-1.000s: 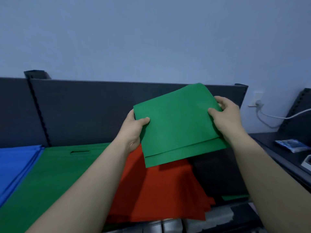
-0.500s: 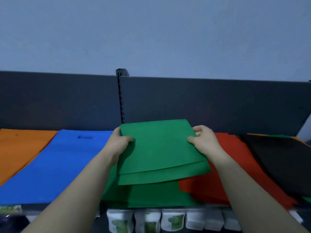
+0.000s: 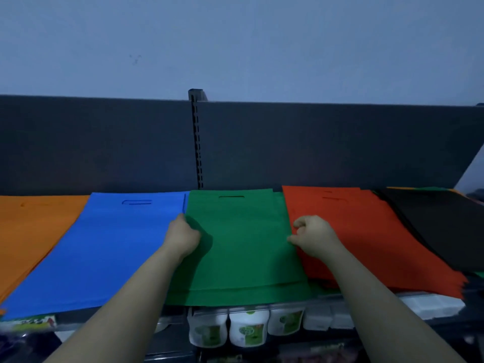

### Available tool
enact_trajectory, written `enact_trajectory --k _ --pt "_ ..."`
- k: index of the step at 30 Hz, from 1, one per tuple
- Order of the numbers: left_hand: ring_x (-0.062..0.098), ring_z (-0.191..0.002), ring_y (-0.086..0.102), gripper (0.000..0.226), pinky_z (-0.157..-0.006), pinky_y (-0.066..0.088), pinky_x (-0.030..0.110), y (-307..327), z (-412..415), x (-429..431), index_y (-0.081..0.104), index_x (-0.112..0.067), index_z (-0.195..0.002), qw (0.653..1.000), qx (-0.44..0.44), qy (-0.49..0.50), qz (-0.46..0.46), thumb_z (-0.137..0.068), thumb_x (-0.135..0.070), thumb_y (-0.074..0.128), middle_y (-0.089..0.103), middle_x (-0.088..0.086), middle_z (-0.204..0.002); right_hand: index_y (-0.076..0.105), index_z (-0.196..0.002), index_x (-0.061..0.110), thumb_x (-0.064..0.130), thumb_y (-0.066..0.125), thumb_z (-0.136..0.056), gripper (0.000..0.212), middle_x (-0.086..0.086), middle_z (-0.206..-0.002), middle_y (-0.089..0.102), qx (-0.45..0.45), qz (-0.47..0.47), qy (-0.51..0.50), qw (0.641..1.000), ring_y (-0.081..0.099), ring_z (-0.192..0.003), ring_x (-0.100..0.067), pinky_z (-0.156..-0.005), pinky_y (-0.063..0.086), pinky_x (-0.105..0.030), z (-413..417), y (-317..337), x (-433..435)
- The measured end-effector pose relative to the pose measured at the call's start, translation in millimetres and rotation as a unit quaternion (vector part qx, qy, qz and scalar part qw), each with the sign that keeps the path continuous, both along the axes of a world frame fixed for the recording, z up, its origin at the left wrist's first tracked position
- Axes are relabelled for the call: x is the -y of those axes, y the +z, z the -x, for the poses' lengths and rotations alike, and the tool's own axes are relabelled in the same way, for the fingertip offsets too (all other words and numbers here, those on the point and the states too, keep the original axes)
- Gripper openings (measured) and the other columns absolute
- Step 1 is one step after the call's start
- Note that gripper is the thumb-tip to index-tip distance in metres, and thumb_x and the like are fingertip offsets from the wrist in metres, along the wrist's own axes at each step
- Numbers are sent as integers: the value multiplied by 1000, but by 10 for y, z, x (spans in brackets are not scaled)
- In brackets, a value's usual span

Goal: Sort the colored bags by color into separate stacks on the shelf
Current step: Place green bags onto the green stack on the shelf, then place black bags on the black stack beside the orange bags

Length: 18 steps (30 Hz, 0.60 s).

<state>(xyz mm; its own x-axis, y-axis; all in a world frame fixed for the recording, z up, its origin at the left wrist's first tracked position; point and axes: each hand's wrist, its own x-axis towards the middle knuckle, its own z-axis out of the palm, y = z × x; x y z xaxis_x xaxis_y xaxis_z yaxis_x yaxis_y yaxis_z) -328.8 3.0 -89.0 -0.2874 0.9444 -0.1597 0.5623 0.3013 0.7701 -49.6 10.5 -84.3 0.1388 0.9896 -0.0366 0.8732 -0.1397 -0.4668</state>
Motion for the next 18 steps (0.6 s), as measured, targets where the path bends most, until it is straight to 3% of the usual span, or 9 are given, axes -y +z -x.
enact_trajectory --k 2,5,11,15,18 --pt "36 -117 47 42 -95 45 40 54 -105 -49 44 -4 -128 999 -40 -5 -28 -87 -12 54 43 17 -136 60 -123 19 35 67 -82 45 -1 -122 63 22 -34 -16 999 56 -115 -22 -100 43 -39 -97 72 22" --pt "34 -132 36 56 -105 38 43 178 -393 -130 38 -4 -140 993 -82 -16 -86 -89 -20 56 36 14 -146 55 -129 22 39 62 -86 47 0 -130 57 85 -70 -44 993 51 -123 -21 -106 35 -37 -333 203 57" --pt "23 -121 54 42 -102 39 29 398 -1343 -269 55 -7 -130 980 -6 -114 -162 -89 -18 59 59 6 -130 56 -126 23 41 57 -88 42 -3 -130 56 134 -88 -120 980 49 -124 -22 -114 19 -43 -1099 295 131" --pt "24 -103 62 31 -94 45 29 428 -2106 -390 63 -7 -115 970 41 -167 -170 -86 -16 63 67 7 -107 56 -126 24 40 56 -88 41 -4 -130 55 145 -63 -158 975 49 -124 -24 -115 17 -47 -1735 354 218" --pt "24 -106 62 32 -94 45 28 398 -2658 -462 62 -6 -118 965 63 -198 -158 -87 -15 61 66 8 -111 57 -124 25 39 56 -88 39 -5 -128 56 143 -41 -188 971 50 -122 -25 -115 15 -48 -2215 376 282"
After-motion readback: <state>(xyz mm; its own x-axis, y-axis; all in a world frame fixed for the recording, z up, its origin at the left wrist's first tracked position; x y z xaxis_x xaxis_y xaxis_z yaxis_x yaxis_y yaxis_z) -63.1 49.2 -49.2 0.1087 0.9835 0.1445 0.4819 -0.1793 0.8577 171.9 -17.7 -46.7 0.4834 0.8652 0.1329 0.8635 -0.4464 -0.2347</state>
